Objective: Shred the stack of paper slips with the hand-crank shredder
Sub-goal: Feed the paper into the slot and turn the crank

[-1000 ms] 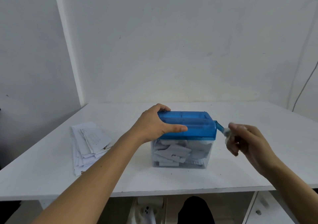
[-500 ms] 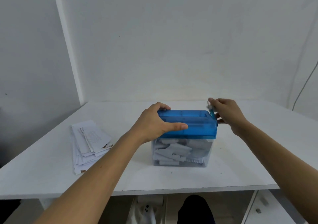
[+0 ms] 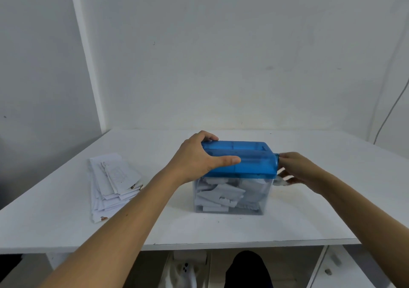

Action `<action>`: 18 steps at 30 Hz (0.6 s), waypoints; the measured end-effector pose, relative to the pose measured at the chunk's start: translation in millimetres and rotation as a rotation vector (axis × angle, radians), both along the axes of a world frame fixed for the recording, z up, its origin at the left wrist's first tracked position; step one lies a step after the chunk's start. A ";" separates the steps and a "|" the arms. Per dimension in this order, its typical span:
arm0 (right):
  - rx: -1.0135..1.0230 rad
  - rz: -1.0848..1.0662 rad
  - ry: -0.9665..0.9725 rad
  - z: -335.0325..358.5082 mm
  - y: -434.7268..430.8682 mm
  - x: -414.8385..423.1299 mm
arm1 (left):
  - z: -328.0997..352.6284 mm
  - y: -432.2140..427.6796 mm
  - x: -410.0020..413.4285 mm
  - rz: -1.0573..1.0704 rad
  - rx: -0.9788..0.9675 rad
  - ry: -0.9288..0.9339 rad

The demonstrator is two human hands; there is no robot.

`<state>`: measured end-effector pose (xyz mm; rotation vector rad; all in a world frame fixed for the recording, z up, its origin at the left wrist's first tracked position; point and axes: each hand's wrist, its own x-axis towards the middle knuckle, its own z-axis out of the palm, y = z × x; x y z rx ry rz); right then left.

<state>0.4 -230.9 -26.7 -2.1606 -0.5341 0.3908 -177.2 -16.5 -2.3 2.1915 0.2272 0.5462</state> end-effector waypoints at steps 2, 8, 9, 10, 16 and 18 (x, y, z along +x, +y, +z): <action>0.104 -0.023 -0.036 8.5 3.7 2.6 | 0.5 -0.1 -0.1 0.000 -0.005 0.005; 0.172 0.008 -0.106 33.6 18.6 -7.2 | 0.9 -0.4 -0.8 0.002 -0.008 0.034; 0.164 0.011 -0.106 37.0 21.0 -8.8 | 0.5 0.1 -0.6 0.002 -0.008 0.041; 0.158 0.014 -0.112 41.0 24.0 -9.7 | 0.9 0.6 -0.1 0.004 -0.013 0.047; 0.147 0.074 -0.261 68.3 46.9 -25.4 | -0.4 7.0 -6.9 0.020 -0.190 -0.103; 0.116 0.128 -0.340 77.7 58.3 -35.8 | -6.2 20.8 -17.1 0.096 -0.215 -0.193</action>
